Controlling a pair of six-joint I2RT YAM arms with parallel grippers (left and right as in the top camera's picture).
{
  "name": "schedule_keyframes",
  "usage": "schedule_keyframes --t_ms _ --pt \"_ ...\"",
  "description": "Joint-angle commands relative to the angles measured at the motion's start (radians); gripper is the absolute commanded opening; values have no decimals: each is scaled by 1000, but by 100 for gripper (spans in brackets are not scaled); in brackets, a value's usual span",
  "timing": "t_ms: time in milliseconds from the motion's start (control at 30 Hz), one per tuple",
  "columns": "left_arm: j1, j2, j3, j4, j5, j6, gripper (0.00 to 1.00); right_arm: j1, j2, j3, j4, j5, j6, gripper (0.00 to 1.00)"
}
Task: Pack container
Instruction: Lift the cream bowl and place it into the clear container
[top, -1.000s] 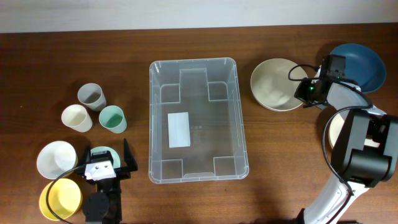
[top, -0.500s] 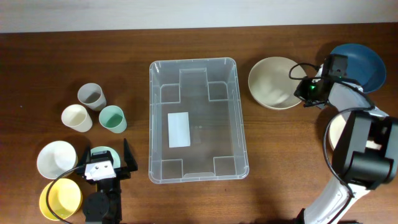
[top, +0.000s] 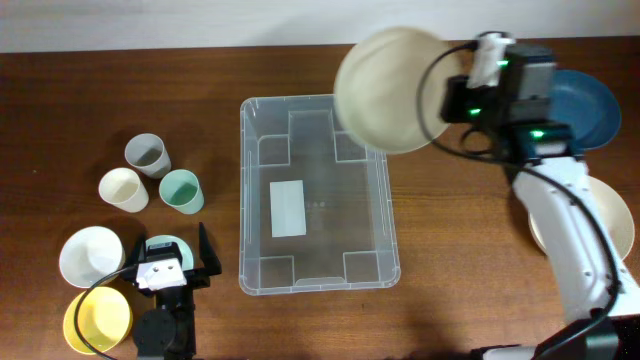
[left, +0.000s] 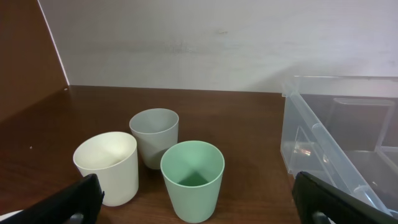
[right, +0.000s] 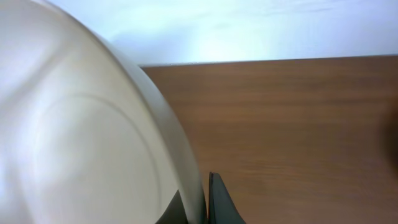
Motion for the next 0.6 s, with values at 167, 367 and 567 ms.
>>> schedule_keyframes --t_ms 167,367,567 --pt "4 -8 -8 2 -4 -6 99 226 168 12 15 84 -40 4" --pt "4 -8 -8 2 -4 -6 100 296 355 12 98 135 -90 4" --pt "4 -8 -8 2 -4 -6 99 307 433 12 143 139 -90 4"
